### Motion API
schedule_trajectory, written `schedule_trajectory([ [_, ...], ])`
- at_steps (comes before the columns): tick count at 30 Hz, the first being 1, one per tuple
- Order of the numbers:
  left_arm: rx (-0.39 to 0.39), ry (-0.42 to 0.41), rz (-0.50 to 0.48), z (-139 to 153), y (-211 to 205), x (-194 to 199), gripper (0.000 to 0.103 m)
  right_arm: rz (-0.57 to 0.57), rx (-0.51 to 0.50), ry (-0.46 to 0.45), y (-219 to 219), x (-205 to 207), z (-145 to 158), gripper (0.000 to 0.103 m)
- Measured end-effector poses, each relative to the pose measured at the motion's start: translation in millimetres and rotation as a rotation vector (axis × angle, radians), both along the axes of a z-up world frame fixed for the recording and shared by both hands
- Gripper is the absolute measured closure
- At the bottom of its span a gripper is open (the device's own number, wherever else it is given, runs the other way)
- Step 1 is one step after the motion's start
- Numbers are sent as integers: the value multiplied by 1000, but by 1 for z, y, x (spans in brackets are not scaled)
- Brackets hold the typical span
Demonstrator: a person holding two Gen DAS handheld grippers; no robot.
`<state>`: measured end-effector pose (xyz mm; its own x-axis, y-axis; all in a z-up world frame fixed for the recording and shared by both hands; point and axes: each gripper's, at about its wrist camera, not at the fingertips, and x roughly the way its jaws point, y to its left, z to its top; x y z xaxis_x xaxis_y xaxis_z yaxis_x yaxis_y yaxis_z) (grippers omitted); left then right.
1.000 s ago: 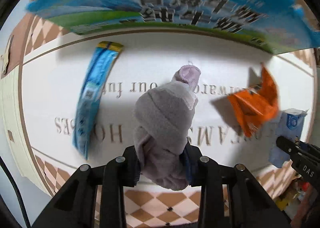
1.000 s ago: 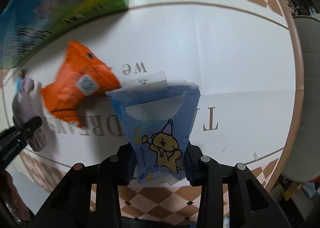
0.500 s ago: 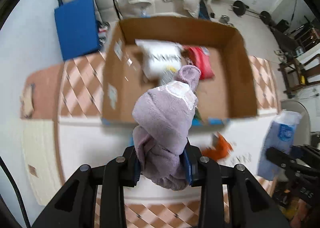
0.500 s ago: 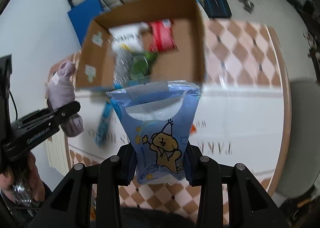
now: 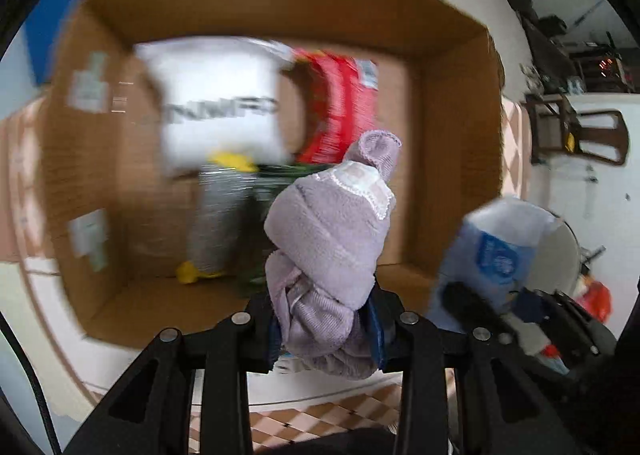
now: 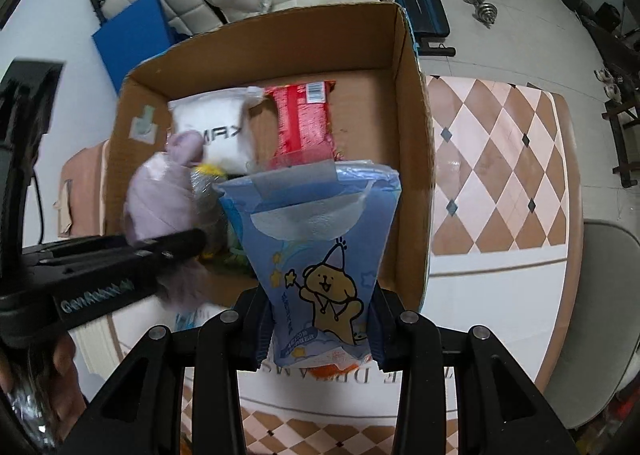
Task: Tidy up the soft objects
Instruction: 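Place the cloth and tissue pack into the box and open both tools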
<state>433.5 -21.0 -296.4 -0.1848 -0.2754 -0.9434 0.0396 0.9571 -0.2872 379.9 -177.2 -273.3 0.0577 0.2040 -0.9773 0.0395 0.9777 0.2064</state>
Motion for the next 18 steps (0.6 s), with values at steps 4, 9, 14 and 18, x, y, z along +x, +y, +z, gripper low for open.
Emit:
schedule_trajectory([
  [4,-64,87,12,-24,-12,7,71,9,-10,39,-5,11,-21,62],
  [9,-40,122,5,-41,-17,5,49,34,-45,96,-6,19,-43,37],
  [14,2,62,-12,-33,-12,3,15,47,-73,110,-6,17,-46,22],
  [18,38,15,-29,-21,-9,-5,15,38,-74,103,-6,15,-41,22],
])
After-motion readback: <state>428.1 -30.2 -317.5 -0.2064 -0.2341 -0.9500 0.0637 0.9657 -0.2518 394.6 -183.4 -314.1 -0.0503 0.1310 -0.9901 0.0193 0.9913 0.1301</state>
